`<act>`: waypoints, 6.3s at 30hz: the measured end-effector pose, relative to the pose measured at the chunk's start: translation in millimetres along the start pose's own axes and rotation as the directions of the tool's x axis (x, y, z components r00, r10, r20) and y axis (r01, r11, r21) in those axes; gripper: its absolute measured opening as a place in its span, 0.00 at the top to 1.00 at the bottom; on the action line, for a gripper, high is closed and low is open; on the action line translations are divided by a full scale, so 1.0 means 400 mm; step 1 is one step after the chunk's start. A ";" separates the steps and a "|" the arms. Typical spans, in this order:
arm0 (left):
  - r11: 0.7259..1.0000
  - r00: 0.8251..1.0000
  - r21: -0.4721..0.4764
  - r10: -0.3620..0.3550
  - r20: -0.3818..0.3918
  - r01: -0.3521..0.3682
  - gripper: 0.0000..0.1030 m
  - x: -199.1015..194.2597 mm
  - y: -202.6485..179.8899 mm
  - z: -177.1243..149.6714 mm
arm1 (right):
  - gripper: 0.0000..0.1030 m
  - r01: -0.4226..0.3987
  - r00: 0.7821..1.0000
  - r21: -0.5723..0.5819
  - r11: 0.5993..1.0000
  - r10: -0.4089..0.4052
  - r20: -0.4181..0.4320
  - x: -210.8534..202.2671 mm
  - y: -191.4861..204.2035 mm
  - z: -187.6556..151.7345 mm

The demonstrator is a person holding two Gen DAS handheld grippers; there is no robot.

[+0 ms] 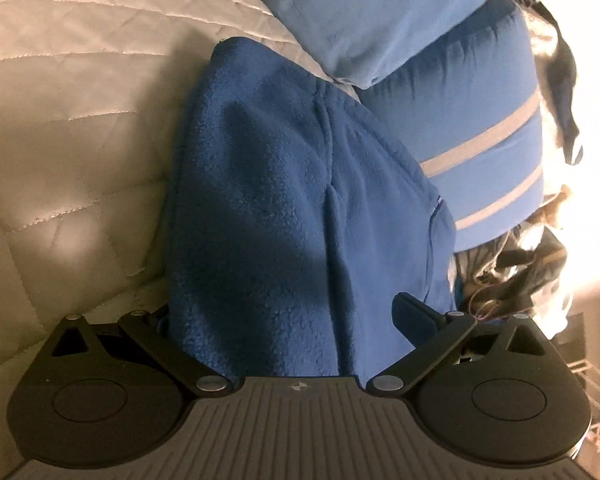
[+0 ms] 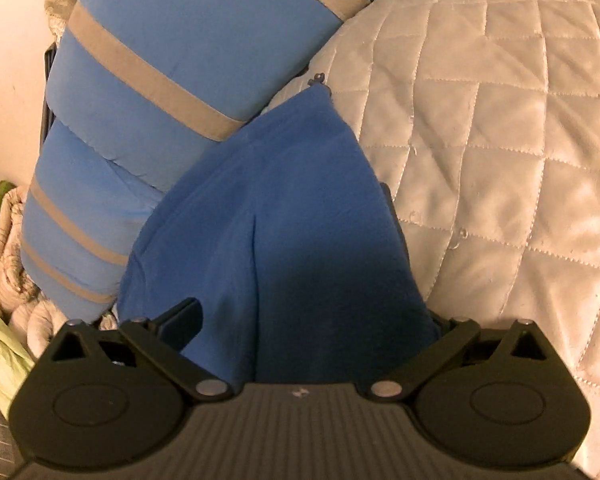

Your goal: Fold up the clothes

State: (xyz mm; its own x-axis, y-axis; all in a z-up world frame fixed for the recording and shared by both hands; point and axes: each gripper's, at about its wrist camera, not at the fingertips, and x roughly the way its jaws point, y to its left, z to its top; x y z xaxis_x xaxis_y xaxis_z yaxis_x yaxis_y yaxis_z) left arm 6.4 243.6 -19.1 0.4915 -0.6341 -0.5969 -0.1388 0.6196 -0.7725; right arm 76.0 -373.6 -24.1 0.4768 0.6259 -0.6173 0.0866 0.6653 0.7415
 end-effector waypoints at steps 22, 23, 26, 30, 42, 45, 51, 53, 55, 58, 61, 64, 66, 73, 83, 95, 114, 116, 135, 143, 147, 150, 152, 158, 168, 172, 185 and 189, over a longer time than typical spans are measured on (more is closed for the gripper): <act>0.994 0.994 -0.105 -0.004 0.106 0.015 0.59 -0.003 0.013 -0.021 | 0.53 -0.049 0.997 0.016 0.999 0.050 -0.066 0.018 0.013 -0.021; 0.997 0.993 -0.083 0.004 0.115 0.005 0.64 -0.006 0.001 -0.025 | 0.57 -0.047 0.997 0.014 0.999 0.048 -0.055 0.018 0.021 -0.023; 1.000 0.989 -0.011 0.030 0.144 -0.029 0.70 -0.022 -0.046 -0.031 | 0.64 -0.031 0.999 -0.013 0.999 0.031 -0.012 -0.003 0.052 -0.032; 0.992 0.975 0.106 0.048 0.217 -0.072 0.73 -0.084 -0.125 -0.038 | 0.68 -0.041 0.998 -0.053 0.998 0.044 0.051 -0.040 0.102 -0.046; 0.906 0.876 0.249 0.214 0.432 -0.343 0.74 -0.423 -0.268 0.013 | 0.69 -0.245 0.959 -0.152 0.957 0.262 0.104 -0.007 0.375 -0.137; 0.875 0.831 0.240 0.265 0.490 -0.421 0.74 -0.513 -0.281 0.033 | 0.70 -0.315 0.941 -0.169 0.934 0.330 0.071 0.031 0.453 -0.170; 0.743 0.665 0.202 0.400 0.631 -0.638 0.42 -0.578 -0.211 0.072 | 0.12 -0.277 0.959 -0.199 0.940 0.284 0.009 0.200 0.577 -0.228; 0.619 0.549 0.147 0.532 0.645 -0.772 0.40 -0.546 -0.150 0.085 | 0.01 -0.180 0.983 -0.251 0.951 0.186 -0.002 0.241 0.595 -0.247; 0.483 0.410 0.081 0.629 0.661 -0.872 0.40 -0.524 -0.095 0.090 | 0.01 -0.122 0.991 -0.301 0.946 0.134 0.017 0.241 0.597 -0.253; 0.581 0.466 0.092 0.537 0.703 -0.809 0.40 -0.543 -0.058 0.082 | 0.01 -0.095 0.989 -0.361 0.928 0.130 0.072 0.220 0.608 -0.256; 0.653 0.534 0.142 0.455 0.713 -0.744 0.40 -0.533 -0.040 0.088 | 0.01 -0.071 0.990 -0.400 0.914 0.114 0.084 0.207 0.617 -0.262; 0.692 0.583 0.183 0.402 0.706 -0.698 0.43 -0.502 -0.021 0.101 | 0.01 -0.089 0.991 -0.397 0.913 0.122 0.058 0.200 0.617 -0.268; 0.719 0.623 0.208 0.375 0.686 -0.663 0.65 -0.468 -0.001 0.113 | 0.01 -0.096 0.992 -0.403 0.910 0.122 0.041 0.198 0.615 -0.266; 0.696 0.656 0.224 0.449 0.607 -0.683 1.00 -0.286 0.176 0.097 | 0.01 0.011 0.995 -0.468 0.884 0.035 0.089 0.194 0.578 -0.245; 0.599 0.583 0.232 0.496 0.644 -0.766 0.98 -0.274 0.120 0.066 | 0.01 0.168 0.977 -0.389 0.906 -0.100 0.190 0.165 0.492 -0.183; 0.618 0.642 0.336 0.375 0.669 -0.711 0.97 -0.268 -0.205 -0.037 | 0.01 0.213 0.970 -0.315 0.925 -0.160 0.184 0.122 0.434 -0.167; 0.580 0.746 0.480 0.418 0.518 -0.658 0.97 0.343 -0.352 -0.120 | 0.01 0.200 0.977 -0.312 0.929 -0.164 0.138 0.071 0.394 -0.162; 0.581 0.748 0.483 0.412 0.519 -0.655 0.97 0.341 -0.345 -0.115 | 0.01 0.201 0.976 -0.303 0.932 -0.165 0.139 0.068 0.388 -0.156; 0.628 0.813 0.537 0.302 0.498 -0.563 0.98 0.352 -0.506 -0.221 | 0.01 0.266 0.963 -0.253 0.930 -0.241 0.124 0.080 0.345 -0.148; 0.552 0.809 0.598 0.313 0.497 -0.581 0.88 0.377 -0.510 -0.279 | 0.01 0.362 0.932 -0.262 0.895 -0.337 0.137 0.091 0.321 -0.147; 0.513 0.807 0.626 0.318 0.497 -0.588 0.55 0.390 -0.512 -0.309 | 0.01 0.415 0.910 -0.301 0.859 -0.384 0.159 0.094 0.320 -0.153; 0.494 0.831 0.670 0.277 0.483 -0.554 0.49 0.356 -0.531 -0.372 | 0.01 0.424 0.905 -0.310 0.851 -0.391 0.165 0.093 0.325 -0.159; 0.485 0.847 0.696 0.250 0.470 -0.529 0.38 0.333 -0.539 -0.413 | 0.01 0.427 0.904 -0.313 0.848 -0.393 0.168 0.091 0.329 -0.164; 0.484 0.860 0.711 0.299 0.415 -0.511 0.14 0.296 -0.541 -0.519 | 0.01 0.455 0.890 -0.344 0.821 -0.416 0.186 0.094 0.348 -0.186; 0.561 0.822 0.605 0.446 0.355 -0.565 0.04 0.242 -0.512 -0.572 | 0.01 0.511 0.858 -0.425 0.747 -0.468 0.210 0.103 0.334 -0.203; 0.599 0.804 0.545 0.513 0.302 -0.587 0.04 0.227 -0.482 -0.565 | 0.01 0.539 0.841 -0.434 0.723 -0.497 0.217 0.107 0.306 -0.193; 0.614 0.722 0.388 0.634 0.276 -0.687 0.00 0.226 -0.349 -0.432 | 0.01 0.563 0.825 -0.438 0.701 -0.513 0.238 0.105 0.267 -0.159; 0.587 0.678 0.346 0.682 0.276 -0.732 0.00 0.251 -0.368 -0.427 | 0.00 0.588 0.791 -0.501 0.636 -0.581 0.191 0.155 0.257 -0.162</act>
State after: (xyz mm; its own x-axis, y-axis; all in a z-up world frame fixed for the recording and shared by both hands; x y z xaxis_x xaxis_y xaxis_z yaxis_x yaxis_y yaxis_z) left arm -70.8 9.9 -2.3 0.4760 0.1203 -0.8712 -0.1432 0.9880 0.0582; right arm 57.5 -240.1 -3.2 0.4938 0.0310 -0.8690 -0.1027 0.9944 -0.0229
